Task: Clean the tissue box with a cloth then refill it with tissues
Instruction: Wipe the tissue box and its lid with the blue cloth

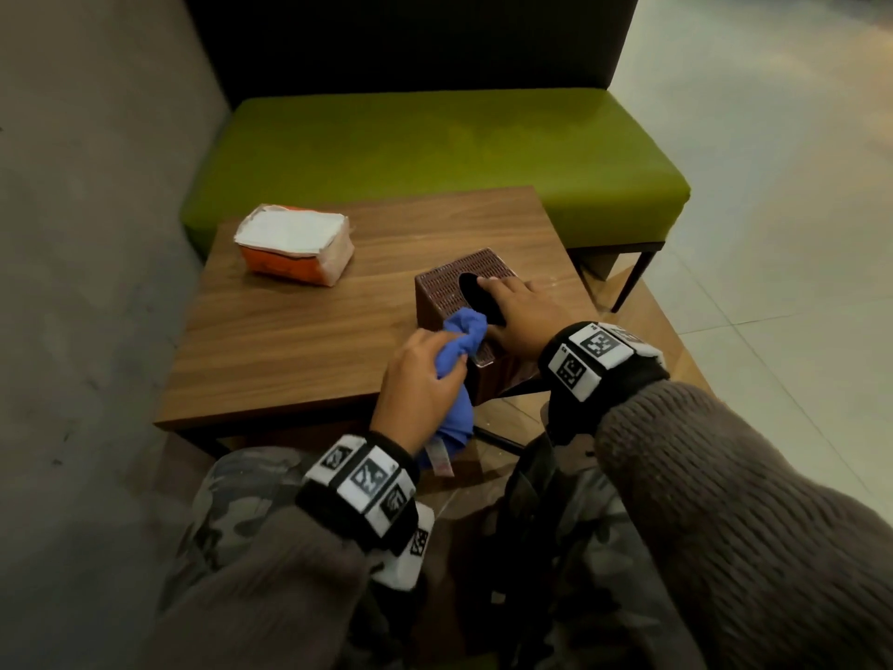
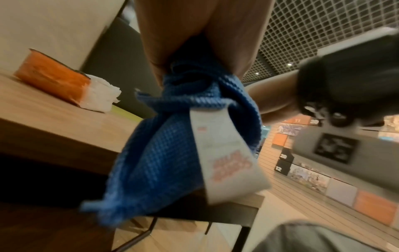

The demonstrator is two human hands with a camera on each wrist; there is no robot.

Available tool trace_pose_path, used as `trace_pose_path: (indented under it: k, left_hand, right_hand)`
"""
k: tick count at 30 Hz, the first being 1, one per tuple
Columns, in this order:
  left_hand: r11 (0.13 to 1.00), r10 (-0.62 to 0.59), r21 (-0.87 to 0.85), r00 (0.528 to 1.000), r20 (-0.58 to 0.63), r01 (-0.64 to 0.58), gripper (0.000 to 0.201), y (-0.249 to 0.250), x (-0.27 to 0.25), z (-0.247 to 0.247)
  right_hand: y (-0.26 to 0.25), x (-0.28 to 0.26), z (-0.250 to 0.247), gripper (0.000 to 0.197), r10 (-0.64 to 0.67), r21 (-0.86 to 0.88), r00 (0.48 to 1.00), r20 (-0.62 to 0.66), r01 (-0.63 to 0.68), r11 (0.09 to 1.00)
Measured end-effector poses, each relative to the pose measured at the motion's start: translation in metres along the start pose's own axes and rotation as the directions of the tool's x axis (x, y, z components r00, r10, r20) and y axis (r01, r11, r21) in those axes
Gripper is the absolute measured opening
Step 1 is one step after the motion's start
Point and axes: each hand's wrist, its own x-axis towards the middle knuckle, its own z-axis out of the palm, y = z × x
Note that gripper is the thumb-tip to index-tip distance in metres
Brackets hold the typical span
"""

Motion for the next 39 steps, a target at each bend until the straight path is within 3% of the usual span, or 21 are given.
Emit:
trace_pose_path:
  k: [5,8,11,14,20,26,28,34,39]
  left_hand:
    - [0.992,-0.085,0.092,0.996,-0.014,0.086,0.028,-0.026,0.068,-0.019]
    - [0.985,-0.127,0.119,0.992,0.009,0.125,0.031,-0.030,0.083,-0.021]
    - [0.982,-0.133,0.128,0.990,-0.053,0.139,0.034,-0.021,0.056,-0.009]
    - [0.997,-0.044,0.063,0.999,-0.024,0.045,0.027,-0.010,0.018,0.000]
    - [0.984,-0.131,0.115,0.990,-0.058,0.137,0.024,-0.025,0.061,-0.010]
    - [1.000,-0.016,0.027,1.000,0.014,0.015,0.026,0.003,-0.023,0.003]
    - [0.999,0.005,0.052,1.000,-0.010,-0.004,0.029,0.003,-0.025,0.003]
    - [0.994,-0.110,0.014,0.994,-0.010,0.110,0.026,-0.007,0.023,-0.011]
    - [1.000,-0.002,0.014,1.000,0.021,0.002,0.027,0.003,-0.024,-0.008]
  right_hand:
    - [0.001,0.001,-0.001,0.063,-0.011,-0.047,0.999,0.052,0.014,0.999]
    - [0.002,0.001,-0.002,0.058,-0.009,-0.062,0.998,0.065,0.013,0.998]
    - [0.000,0.000,-0.002,0.060,-0.013,-0.066,0.998,0.065,0.017,0.998]
    - [0.000,0.002,-0.003,0.061,-0.022,-0.073,0.998,0.059,0.026,0.997]
    - [-0.005,0.002,-0.006,0.059,-0.005,-0.107,0.997,0.075,0.013,0.994]
    - [-0.011,-0.001,-0.006,0.059,-0.003,-0.129,0.998,0.068,0.012,0.992]
    - [-0.013,-0.003,-0.004,0.059,0.005,-0.143,0.998,0.067,0.004,0.990]
    - [-0.018,-0.003,-0.007,0.059,0.022,-0.169,0.998,0.060,-0.012,0.986]
    - [-0.018,-0.002,-0.006,0.057,0.025,-0.194,0.998,0.058,-0.013,0.981]
